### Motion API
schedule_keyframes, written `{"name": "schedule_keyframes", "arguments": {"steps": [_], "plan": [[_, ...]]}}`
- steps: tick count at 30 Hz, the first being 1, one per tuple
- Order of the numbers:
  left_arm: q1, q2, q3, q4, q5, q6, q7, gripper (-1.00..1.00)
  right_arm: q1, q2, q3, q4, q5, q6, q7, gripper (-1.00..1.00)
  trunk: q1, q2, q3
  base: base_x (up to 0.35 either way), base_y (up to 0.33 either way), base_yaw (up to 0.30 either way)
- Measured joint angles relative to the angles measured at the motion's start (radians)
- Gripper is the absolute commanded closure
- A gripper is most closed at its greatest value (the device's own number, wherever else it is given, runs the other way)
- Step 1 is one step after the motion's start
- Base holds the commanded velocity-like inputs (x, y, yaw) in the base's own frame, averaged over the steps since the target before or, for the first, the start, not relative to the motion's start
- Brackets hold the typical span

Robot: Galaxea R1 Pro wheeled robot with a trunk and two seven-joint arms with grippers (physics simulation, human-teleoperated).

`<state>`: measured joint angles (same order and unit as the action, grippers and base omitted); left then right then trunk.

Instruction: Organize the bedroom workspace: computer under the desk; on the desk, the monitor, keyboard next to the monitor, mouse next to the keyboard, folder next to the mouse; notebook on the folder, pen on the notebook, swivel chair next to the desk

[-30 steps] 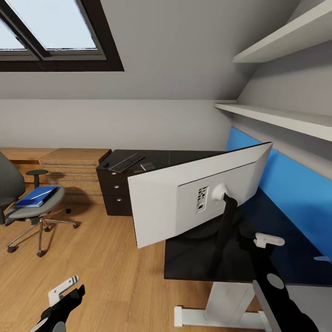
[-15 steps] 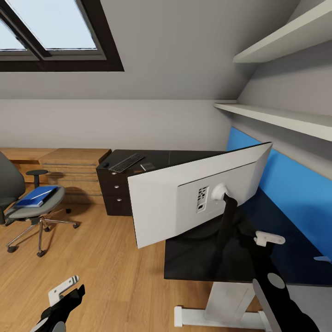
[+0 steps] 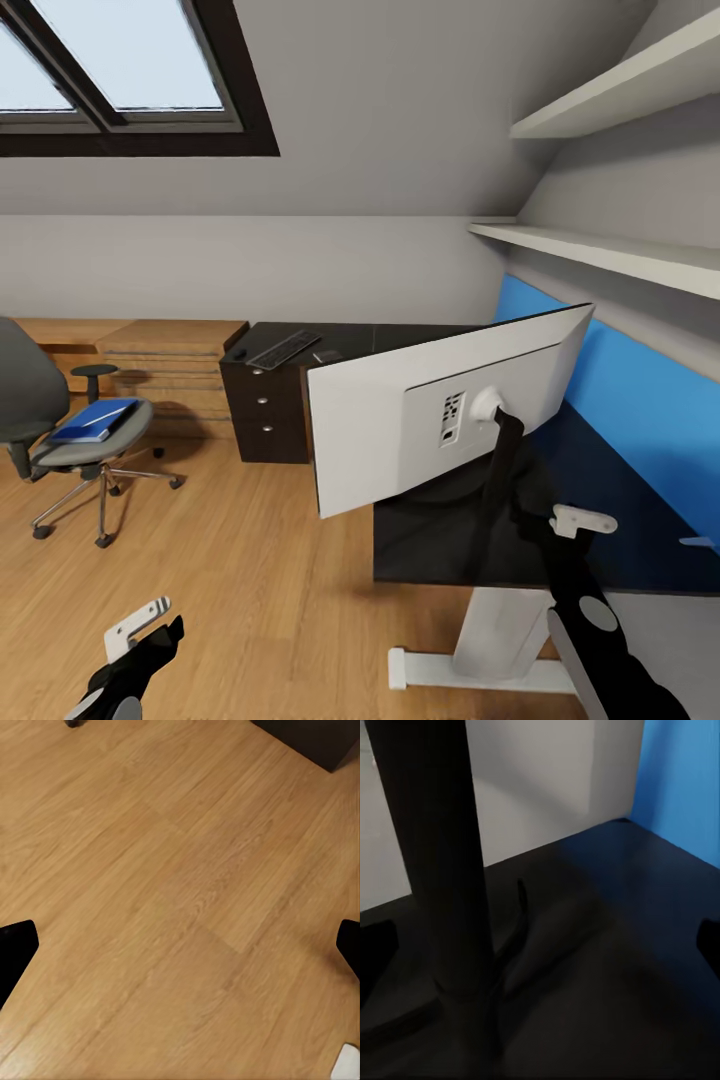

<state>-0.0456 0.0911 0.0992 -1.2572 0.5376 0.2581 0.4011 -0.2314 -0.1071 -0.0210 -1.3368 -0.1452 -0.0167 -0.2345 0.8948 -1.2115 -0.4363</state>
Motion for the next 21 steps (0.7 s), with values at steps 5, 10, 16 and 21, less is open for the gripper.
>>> {"name": "schedule_keyframes", "arguments": {"steps": [5, 10, 16, 21], "plan": [[0.000, 0.000, 0.000, -0.003, 0.001, -0.001, 0.000, -1.00, 0.002, 0.000, 0.031, 0.001, 0.000, 0.001, 0.001, -1.00, 0.000, 0.000, 0.000, 0.021, 0.058, 0.000], [0.000, -0.001, 0.000, -0.012, 0.000, -0.001, 0.000, -1.00, 0.002, 0.000, 0.053, 0.001, 0.001, 0.001, 0.005, -1.00, 0.000, 0.000, 0.000, 0.110, 0.177, 0.000], [0.000, -0.001, 0.000, -0.014, 0.001, -0.001, 0.001, -1.00, 0.002, 0.000, 0.059, 0.001, 0.003, -0.002, 0.004, -1.00, 0.000, 0.000, 0.000, 0.043, 0.055, 0.000], [0.000, -0.003, -0.001, -0.014, 0.001, 0.000, 0.001, -1.00, 0.002, 0.001, 0.057, 0.002, 0.004, -0.004, 0.000, -1.00, 0.000, 0.000, 0.000, 0.158, 0.006, 0.000]]}}
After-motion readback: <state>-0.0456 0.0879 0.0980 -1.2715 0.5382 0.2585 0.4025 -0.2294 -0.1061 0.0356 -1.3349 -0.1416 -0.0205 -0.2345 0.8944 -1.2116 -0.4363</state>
